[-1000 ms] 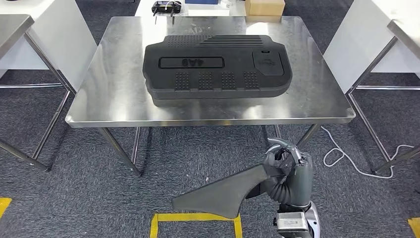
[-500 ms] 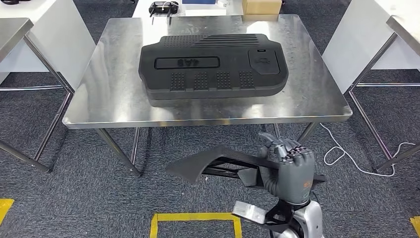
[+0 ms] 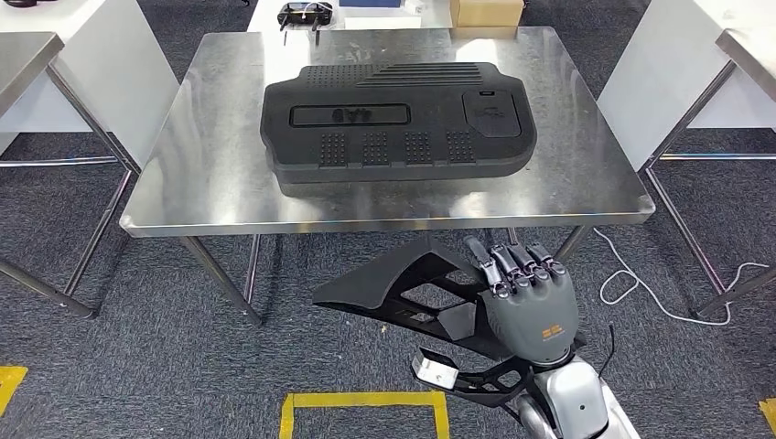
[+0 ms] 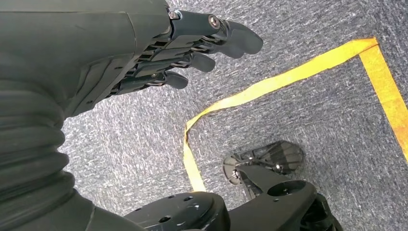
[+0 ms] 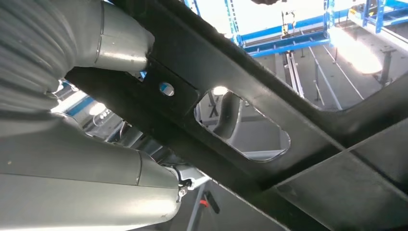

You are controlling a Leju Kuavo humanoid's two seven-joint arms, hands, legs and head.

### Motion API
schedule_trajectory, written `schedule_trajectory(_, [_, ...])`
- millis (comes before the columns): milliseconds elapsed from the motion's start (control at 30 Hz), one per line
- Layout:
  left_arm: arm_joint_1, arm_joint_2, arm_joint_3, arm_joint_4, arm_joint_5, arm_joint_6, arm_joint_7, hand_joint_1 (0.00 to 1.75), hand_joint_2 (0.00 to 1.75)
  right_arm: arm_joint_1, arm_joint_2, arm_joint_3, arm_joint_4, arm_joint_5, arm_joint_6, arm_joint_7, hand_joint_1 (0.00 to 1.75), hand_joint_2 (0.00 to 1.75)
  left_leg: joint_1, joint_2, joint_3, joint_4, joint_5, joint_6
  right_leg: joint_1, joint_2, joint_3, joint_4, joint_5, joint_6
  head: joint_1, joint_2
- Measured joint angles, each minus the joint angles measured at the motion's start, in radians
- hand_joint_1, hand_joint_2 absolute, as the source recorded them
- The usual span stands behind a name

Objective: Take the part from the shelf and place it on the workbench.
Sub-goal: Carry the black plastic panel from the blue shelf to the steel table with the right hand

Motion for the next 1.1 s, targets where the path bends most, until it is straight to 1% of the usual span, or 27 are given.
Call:
schedule_trajectory(333, [0.0, 0.001, 0.007, 0.0, 0.0, -0.004, 0.001, 0.0, 1.75, -0.043, -0.037, 0.003, 0.013, 0.003, 0.029, 0.007, 1.75, 1.75, -0.001, 0.0, -0.001, 0.001, -0.001, 0.001, -0.001, 0.0, -0.001, -0.001, 0.0, 0.001, 0.0, 0.0])
schedule_trajectory(533, [0.0, 0.002, 0.013, 0.0, 0.0, -0.004, 0.005, 0.0, 1.75, -0.047, -0.044, -0.001, 0.015, 0.002, 0.031, 0.004, 1.75, 1.75, -0.005, 0.0, -0.004, 0.006, -0.004, 0.012, -0.006, 0.0, 0.0, -0.006, 0.003, 0.006, -0.001, 0.0])
schedule_trajectory(600, [0.0, 0.001, 0.015, 0.0, 0.0, -0.004, 0.005, 0.0, 1.75, -0.048, -0.044, -0.001, 0.015, 0.0, 0.034, 0.009, 1.75, 1.75, 0.003, 0.001, 0.004, -0.008, 0.003, 0.02, -0.006, 0.0, -0.004, -0.002, -0.001, 0.011, 0.0, 0.0])
schedule_trajectory(667, [-0.001, -0.001, 0.017, 0.0, 0.0, -0.004, 0.005, 0.0, 1.75, -0.051, -0.044, 0.0, 0.015, -0.007, 0.036, 0.016, 1.75, 1.75, 0.006, 0.002, 0.009, -0.013, 0.004, 0.018, -0.003, 0.0, -0.006, 0.002, -0.002, 0.013, 0.006, 0.0])
schedule_trajectory(733, [-0.002, -0.002, 0.019, 0.0, 0.0, -0.004, 0.005, 0.0, 1.75, -0.053, -0.044, 0.002, 0.017, -0.016, 0.037, 0.021, 1.75, 1.75, -0.002, 0.0, 0.006, -0.004, -0.001, 0.011, -0.002, -0.001, 0.001, -0.008, 0.004, 0.007, 0.011, 0.0])
schedule_trajectory(800, [-0.002, -0.003, 0.02, 0.0, 0.0, -0.004, 0.005, 0.0, 1.75, -0.051, -0.044, 0.004, 0.018, -0.022, 0.038, 0.024, 1.75, 1.75, -0.004, 0.0, 0.004, -0.002, -0.003, 0.011, -0.003, -0.002, 0.003, -0.014, 0.007, 0.004, 0.009, 0.0])
schedule_trajectory(833, [-0.002, -0.003, 0.021, 0.0, 0.0, -0.004, 0.005, 0.0, 1.75, -0.051, -0.044, 0.004, 0.018, -0.024, 0.037, 0.025, 1.75, 1.75, -0.004, 0.0, 0.003, -0.001, -0.003, 0.012, -0.003, -0.002, 0.002, -0.014, 0.009, 0.007, 0.009, 0.0])
schedule_trajectory(1100, [-0.002, -0.004, 0.023, 0.0, 0.0, -0.003, 0.006, 0.0, 1.75, -0.051, -0.044, 0.007, 0.018, -0.033, 0.034, 0.027, 1.75, 1.75, -0.004, 0.0, 0.003, -0.001, -0.003, 0.012, -0.003, -0.002, 0.002, -0.014, 0.009, 0.007, 0.009, 0.0])
